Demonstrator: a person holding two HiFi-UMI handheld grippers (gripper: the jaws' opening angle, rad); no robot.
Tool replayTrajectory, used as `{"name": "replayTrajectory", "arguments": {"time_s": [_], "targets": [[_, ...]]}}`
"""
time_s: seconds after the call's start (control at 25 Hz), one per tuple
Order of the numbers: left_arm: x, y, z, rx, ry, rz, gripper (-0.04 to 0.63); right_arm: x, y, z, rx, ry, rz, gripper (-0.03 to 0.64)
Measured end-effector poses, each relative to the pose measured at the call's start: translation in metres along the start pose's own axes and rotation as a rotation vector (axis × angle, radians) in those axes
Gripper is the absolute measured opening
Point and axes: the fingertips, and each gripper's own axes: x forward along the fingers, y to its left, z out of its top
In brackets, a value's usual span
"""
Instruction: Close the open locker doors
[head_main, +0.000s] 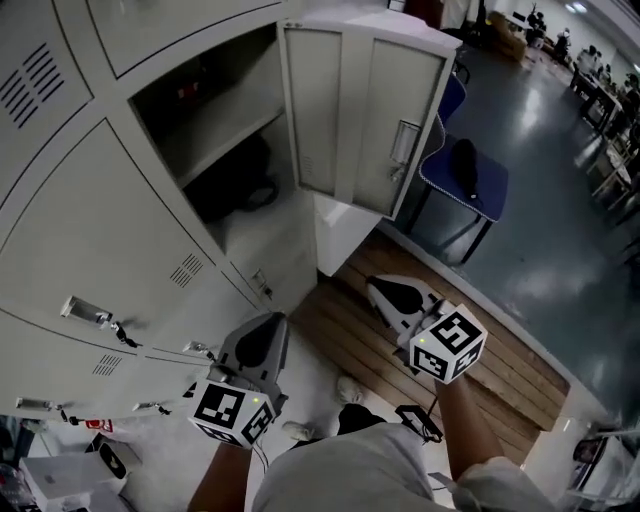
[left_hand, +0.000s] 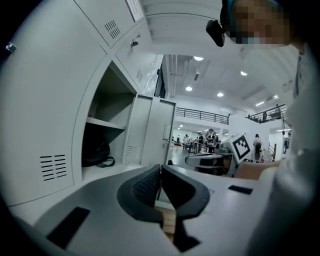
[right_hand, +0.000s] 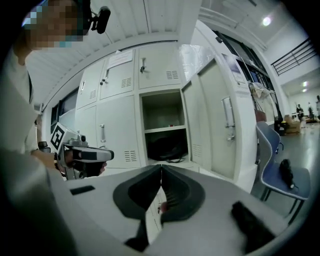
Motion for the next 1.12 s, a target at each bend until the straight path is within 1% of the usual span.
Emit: {"name": "replayTrajectory", "arguments": {"time_s": [0.12,0.28,0.44,0.6,0.8,0.96,1.12], "targets": [[0.036,-0.01,0.005,-0.007,0.001,0.006,0.021,-0.01,-0.046,0.006,0.005,-0.004,-0.018,0.027],[0.076,-0.022,0.012,-0.007,-0.004,0.018,0.021,-0.016,-0.096,0.016,-0.001,-0.012,-0.021,0.028],[0.105,-0.03,0.018,-0.007,-0.011,0.032,0.021,-0.016,-0.142,0.023,-0.001,-0.021,-0.029,0.027],[0.125,-0.035,0.02,-0.001,-0.003,0.045,0.021,-0.01,-0.184,0.032,0.027,-0.044,-0.049,0.026],[0.139,-0.036,0.028,0.017,0.004,0.06,0.02,-0.001,-0.213,0.042,0.02,-0.055,-0.042,0.026],[0.139,-0.029,0.034,0.023,0.003,0.08,0.021,0.011,-0.23,0.041,0.013,-0.033,-0.044,0.026],[0.138,-0.025,0.028,0.018,0.021,0.085,0.02,0.026,-0.24,0.034,0.027,-0.006,-0.041,0.026]]}}
